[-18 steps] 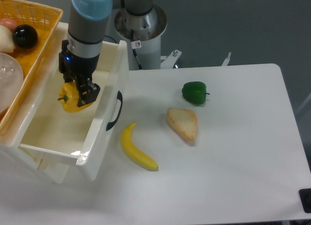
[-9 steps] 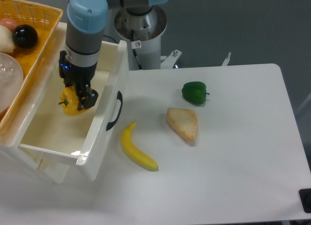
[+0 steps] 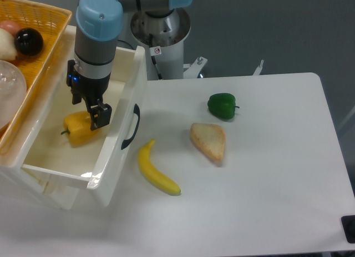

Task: Place the yellow pepper in the upper white drawer
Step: 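Open the gripper to release the pepper inside the drawer, then raise the open gripper up out of the drawer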

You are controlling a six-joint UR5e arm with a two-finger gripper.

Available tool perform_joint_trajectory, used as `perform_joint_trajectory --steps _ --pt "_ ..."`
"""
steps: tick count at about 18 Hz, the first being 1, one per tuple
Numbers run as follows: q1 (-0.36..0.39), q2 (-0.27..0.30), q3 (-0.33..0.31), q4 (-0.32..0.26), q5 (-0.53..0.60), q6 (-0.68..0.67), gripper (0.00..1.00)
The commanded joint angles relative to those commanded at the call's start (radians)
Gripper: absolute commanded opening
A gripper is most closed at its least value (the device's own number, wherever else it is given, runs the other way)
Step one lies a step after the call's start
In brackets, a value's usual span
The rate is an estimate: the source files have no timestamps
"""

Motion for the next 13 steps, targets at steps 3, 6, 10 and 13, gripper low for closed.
perform_joint_trajectory --steps 3,6,10,13 --pt "0.017 0.014 0.048 -0.003 -0.006 -0.002 0.9" --pt "0.092 0.038 0.077 -0.003 -0.04 0.0 0.9" --pt "0.222 0.055 0.092 0.017 -0.035 0.223 0.9" --pt "0.291 0.055 0.094 0.026 -0.035 0.25 0.91"
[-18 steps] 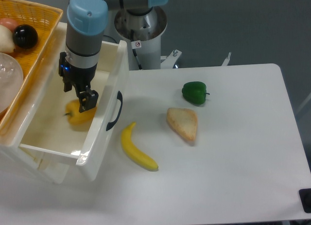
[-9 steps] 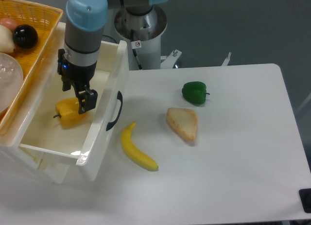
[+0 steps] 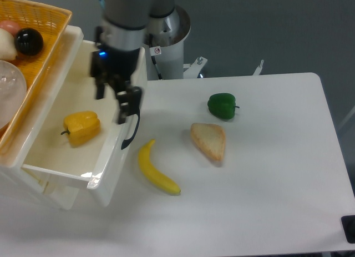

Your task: Place the yellow pepper in the upper white drawer

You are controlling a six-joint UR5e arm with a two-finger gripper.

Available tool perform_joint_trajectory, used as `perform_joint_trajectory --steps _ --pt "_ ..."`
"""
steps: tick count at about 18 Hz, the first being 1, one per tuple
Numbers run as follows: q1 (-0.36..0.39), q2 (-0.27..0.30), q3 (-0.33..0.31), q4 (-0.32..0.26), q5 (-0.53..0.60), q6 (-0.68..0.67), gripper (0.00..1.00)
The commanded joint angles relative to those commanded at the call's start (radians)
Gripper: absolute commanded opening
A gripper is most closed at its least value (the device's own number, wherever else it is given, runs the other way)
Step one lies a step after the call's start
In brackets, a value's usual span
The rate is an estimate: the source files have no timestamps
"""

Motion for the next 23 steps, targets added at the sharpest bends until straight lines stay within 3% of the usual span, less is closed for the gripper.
perform_joint_trajectory --steps 1,5,10,14,17,23 --pt "0.021 -0.008 0.0 0.012 0.005 -0.002 0.99" --pt "0.072 -0.057 -0.002 0.015 0.147 -0.012 1.0" --pt "0.123 -0.17 -0.012 0.012 0.376 -0.025 1.0" --pt "0.172 -0.282 -0.02 0.026 0.383 -0.023 1.0" --pt "0.187 -0.379 -0.02 0.159 0.39 -0.018 1.0" --pt "0.186 -0.462 0.014 0.178 0.388 0.032 1.0"
